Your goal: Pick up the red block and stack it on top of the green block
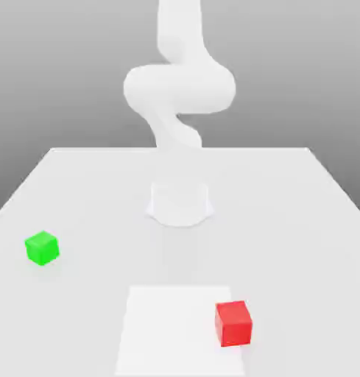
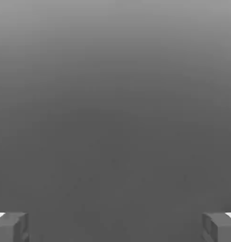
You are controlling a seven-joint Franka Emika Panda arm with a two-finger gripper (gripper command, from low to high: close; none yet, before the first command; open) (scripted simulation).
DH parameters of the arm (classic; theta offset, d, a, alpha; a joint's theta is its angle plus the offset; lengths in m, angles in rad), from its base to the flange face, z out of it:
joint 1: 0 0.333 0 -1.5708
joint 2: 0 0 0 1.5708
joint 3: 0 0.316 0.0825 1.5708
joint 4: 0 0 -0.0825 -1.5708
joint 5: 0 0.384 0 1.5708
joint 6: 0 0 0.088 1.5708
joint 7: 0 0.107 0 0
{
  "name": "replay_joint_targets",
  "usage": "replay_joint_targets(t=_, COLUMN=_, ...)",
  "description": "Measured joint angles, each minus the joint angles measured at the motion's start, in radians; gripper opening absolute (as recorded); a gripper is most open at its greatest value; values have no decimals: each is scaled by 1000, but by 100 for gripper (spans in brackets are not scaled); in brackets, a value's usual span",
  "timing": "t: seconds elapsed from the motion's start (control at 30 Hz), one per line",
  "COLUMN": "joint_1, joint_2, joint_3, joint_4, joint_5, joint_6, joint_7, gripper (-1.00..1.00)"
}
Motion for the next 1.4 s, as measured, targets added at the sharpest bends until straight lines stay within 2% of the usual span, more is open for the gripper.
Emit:
replay_joint_targets(t=0.7, joint_1=77, joint_2=767, joint_3=101, joint_4=-280, joint_5=-32, joint_6=371, joint_7=69, gripper=0)
replay_joint_targets(t=0.9, joint_1=109, joint_2=985, joint_3=65, joint_4=-272, joint_5=-80, joint_6=537, joint_7=108, gripper=0)
replay_joint_targets(t=0.93, joint_1=116, joint_2=1013, joint_3=56, joint_4=-268, joint_5=-88, joint_6=560, joint_7=114, gripper=-100)
replay_joint_targets(t=1.17, joint_1=115, joint_2=1016, joint_3=57, joint_4=-268, joint_5=-91, joint_6=563, joint_7=117, gripper=-100)
replay_joint_targets(t=1.33, joint_1=96, joint_2=859, joint_3=87, joint_4=-292, joint_5=-40, joint_6=430, joint_7=78, gripper=-100)
replay_joint_targets(t=1.4, joint_1=65, joint_2=814, joint_3=63, joint_4=-306, joint_5=-31, joint_6=400, joint_7=61, gripper=-100)
